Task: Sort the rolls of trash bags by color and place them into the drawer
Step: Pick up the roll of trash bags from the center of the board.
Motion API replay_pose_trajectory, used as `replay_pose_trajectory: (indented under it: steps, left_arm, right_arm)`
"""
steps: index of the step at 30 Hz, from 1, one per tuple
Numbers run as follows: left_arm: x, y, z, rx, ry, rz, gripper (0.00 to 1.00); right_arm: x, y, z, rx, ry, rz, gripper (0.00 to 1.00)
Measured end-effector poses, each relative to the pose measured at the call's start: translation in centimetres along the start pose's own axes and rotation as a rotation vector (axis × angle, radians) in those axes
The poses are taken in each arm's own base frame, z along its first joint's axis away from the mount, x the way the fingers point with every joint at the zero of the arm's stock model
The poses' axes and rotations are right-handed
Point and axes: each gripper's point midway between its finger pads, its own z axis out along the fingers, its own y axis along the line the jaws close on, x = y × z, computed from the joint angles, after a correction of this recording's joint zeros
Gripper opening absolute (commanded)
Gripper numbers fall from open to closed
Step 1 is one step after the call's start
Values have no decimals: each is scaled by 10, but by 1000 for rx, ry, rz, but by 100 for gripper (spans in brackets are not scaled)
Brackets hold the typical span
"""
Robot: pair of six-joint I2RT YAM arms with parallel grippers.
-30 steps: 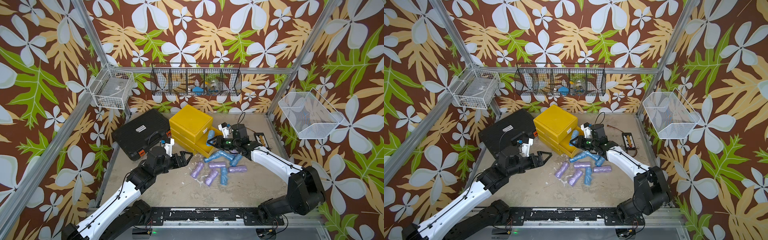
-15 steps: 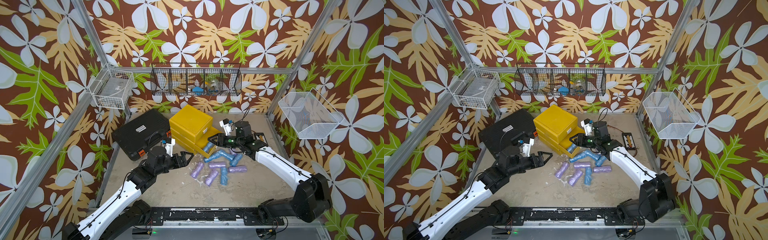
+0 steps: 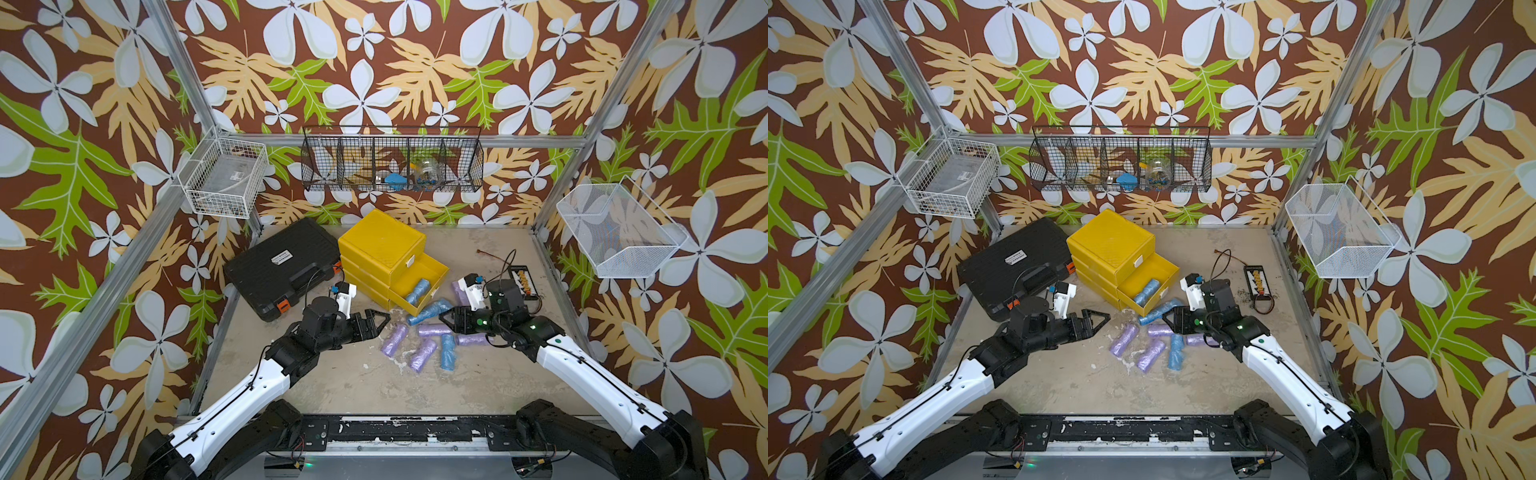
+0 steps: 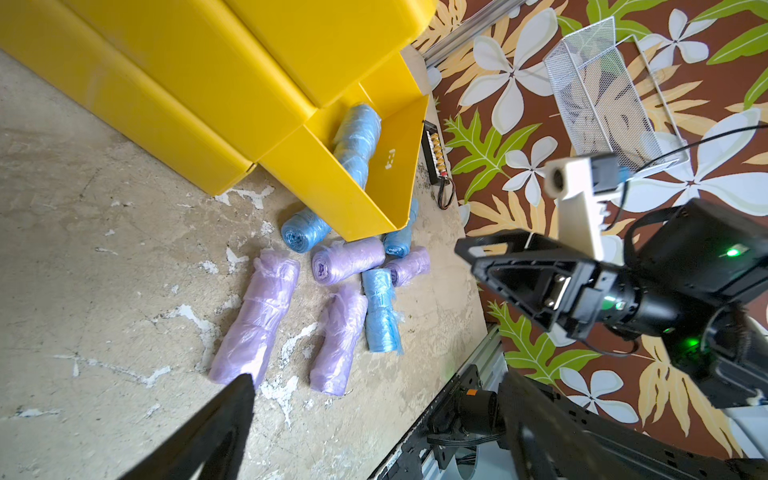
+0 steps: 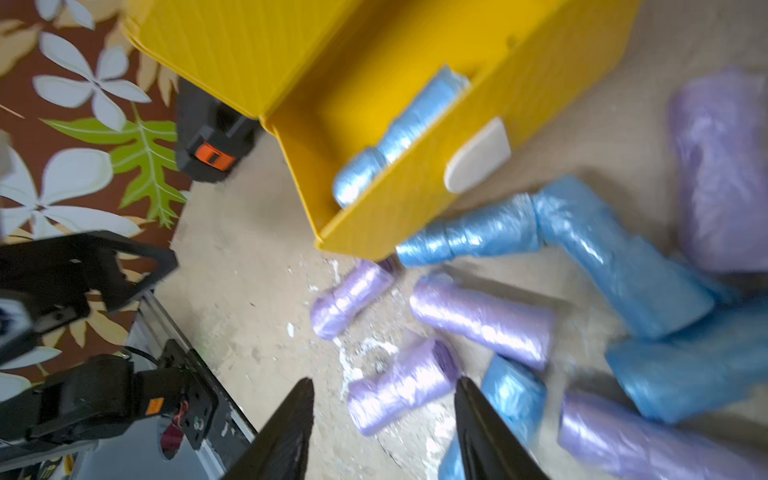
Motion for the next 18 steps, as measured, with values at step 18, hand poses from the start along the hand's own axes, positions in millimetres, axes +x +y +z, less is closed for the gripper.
replay_pose_trajectory:
  steps: [18]
  left_arm:
    - [8, 5, -1, 29, -4, -31, 93]
  right_arm:
    - [94, -64, 39, 163, 221, 99, 49]
